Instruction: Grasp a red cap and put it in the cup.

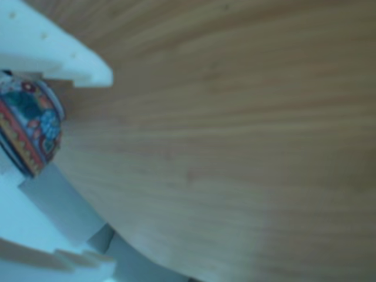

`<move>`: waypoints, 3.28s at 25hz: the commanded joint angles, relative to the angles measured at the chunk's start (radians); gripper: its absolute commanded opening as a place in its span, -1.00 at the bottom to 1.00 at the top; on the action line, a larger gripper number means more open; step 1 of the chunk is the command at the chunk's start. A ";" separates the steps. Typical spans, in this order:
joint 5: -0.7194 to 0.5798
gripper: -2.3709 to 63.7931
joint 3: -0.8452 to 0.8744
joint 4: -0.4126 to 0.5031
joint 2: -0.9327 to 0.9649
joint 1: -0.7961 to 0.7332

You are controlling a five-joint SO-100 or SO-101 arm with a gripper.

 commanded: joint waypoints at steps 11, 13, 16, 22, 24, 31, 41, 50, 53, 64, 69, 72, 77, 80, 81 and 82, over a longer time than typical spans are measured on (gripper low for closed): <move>0.005 0.17 -0.486 0.272 -0.066 -0.130; 0.005 0.17 -0.560 0.296 -0.160 -0.130; 0.005 0.17 -0.660 0.302 -0.325 -0.130; 0.006 0.17 -0.831 0.318 -0.657 -0.135; 0.006 0.17 -0.876 0.334 -0.756 -0.143; 0.006 0.17 -0.980 0.359 -0.996 -0.272; 0.028 0.17 -1.094 0.357 -1.180 -0.451; 0.028 0.17 -1.146 0.356 -1.324 -0.379; 0.025 0.17 -1.131 0.328 -1.313 -0.313; 0.026 0.17 -1.157 0.334 -1.331 -0.324; 0.028 0.17 -1.233 0.333 -1.371 -0.305; 0.029 0.17 -1.258 0.324 -1.399 -0.304; 0.029 0.17 -1.256 0.308 -1.405 -0.296; 0.028 0.17 -1.243 0.311 -1.408 -0.278; 0.028 0.17 -1.236 0.319 -1.408 -0.278; 0.028 0.17 -1.224 0.321 -1.408 -0.278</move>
